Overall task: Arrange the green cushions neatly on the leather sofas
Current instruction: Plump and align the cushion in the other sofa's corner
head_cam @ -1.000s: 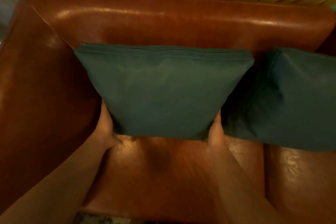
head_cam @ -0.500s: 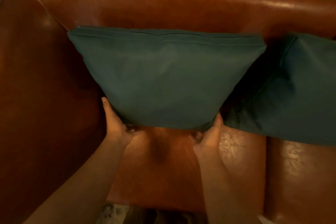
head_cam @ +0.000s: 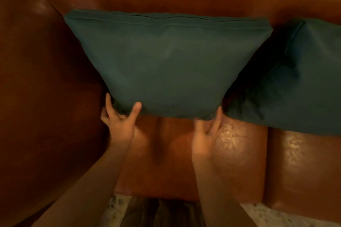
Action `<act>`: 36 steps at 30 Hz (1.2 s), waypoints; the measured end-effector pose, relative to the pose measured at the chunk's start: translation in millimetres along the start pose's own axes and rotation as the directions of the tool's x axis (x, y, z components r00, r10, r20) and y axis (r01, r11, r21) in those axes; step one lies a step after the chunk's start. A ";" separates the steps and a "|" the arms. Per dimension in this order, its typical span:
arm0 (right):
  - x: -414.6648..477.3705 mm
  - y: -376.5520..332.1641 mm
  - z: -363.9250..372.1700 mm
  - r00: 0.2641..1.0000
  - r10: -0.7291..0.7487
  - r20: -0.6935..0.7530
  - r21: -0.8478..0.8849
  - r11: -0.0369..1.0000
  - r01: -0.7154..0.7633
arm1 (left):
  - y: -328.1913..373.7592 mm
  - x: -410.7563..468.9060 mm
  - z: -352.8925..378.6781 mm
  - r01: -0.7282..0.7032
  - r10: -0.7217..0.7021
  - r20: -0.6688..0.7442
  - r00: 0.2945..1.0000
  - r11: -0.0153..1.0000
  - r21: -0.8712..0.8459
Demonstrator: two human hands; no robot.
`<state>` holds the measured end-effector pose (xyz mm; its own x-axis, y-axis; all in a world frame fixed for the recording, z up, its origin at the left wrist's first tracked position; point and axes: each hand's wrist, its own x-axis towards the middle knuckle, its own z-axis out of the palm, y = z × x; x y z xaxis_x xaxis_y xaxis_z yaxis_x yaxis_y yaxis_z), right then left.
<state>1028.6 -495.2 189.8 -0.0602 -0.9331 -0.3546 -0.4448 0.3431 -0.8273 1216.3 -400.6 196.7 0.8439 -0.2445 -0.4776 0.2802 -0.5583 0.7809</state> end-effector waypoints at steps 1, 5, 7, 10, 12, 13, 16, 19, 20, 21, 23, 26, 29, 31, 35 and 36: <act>1.2 1.9 3.7 0.999 -0.048 0.003 -0.059 0.997 0.049 | -3.4 2.4 1.9 -0.112 0.114 -0.017 0.993 0.988 0.105; 18.6 0.3 26.0 0.996 -0.053 0.075 -0.272 0.960 0.071 | -2.0 6.0 15.5 -0.259 0.254 0.053 0.966 0.932 0.255; 26.1 -6.1 35.9 0.997 -0.055 0.060 -0.304 0.950 0.071 | 2.0 7.1 21.3 -0.269 0.264 0.053 0.963 0.931 0.248; 19.4 -1.5 29.2 0.991 -0.131 -0.014 -0.338 0.933 0.118 | -7.3 0.8 10.7 -0.288 0.292 0.028 0.956 0.915 0.284; 6.9 13.4 16.4 0.984 -0.172 -0.047 -0.345 0.927 0.146 | -21.3 -8.4 -1.7 -0.244 0.259 -0.006 0.966 0.918 0.314; 1.1 19.0 11.7 0.985 -0.167 -0.049 -0.347 0.927 0.141 | -27.1 -12.8 -4.7 -0.187 0.203 -0.015 0.979 0.927 0.326; 5.4 28.0 17.0 0.984 -0.177 -0.003 -0.388 0.907 0.162 | -27.0 -13.1 3.1 -0.097 0.112 -0.011 0.994 0.899 0.427; 30.1 23.2 40.6 0.981 -0.192 0.011 -0.440 0.881 0.177 | -9.5 6.5 25.9 -0.077 0.089 -0.004 0.996 0.881 0.468; 35.3 21.7 45.6 0.982 -0.189 0.004 -0.454 0.874 0.171 | -3.5 11.4 32.1 -0.049 0.059 -0.007 0.998 0.879 0.474; 36.1 21.9 47.9 0.982 -0.189 0.003 -0.459 0.872 0.169 | -3.4 15.2 35.6 -0.033 0.042 -0.008 0.999 0.877 0.479; 27.2 21.5 42.0 0.980 -0.198 0.007 -0.437 0.881 0.181 | -6.9 9.4 32.7 -0.039 0.055 -0.020 0.998 0.879 0.474; 3.5 11.9 18.8 0.954 -0.296 -0.042 -0.390 0.884 0.258 | -6.5 -15.6 15.4 -0.160 0.209 -0.059 0.976 0.875 0.457; -12.5 -5.8 -4.2 0.793 -0.608 0.036 -0.381 0.725 0.574 | 9.6 -41.5 0.0 -0.445 0.509 -0.010 0.860 0.760 0.473; -10.3 -18.9 -8.5 0.639 -0.754 0.152 -0.420 0.536 0.733 | 28.8 -48.2 -4.0 -0.620 0.689 0.096 0.718 0.572 0.536; 20.9 -34.5 0.7 0.576 -0.727 0.374 -0.561 0.317 0.765 | 58.7 -29.4 7.2 -0.634 0.673 0.324 0.665 0.281 0.720; 26.5 -36.4 0.9 0.572 -0.716 0.399 -0.591 0.276 0.758 | 63.8 -26.4 9.0 -0.612 0.640 0.346 0.686 0.249 0.751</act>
<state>1043.9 -532.3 210.2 0.6409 -0.7367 0.2157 -0.6966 -0.6762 -0.2397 1207.8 -436.9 255.5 0.5996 -0.7996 0.0329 -0.7899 -0.5848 0.1847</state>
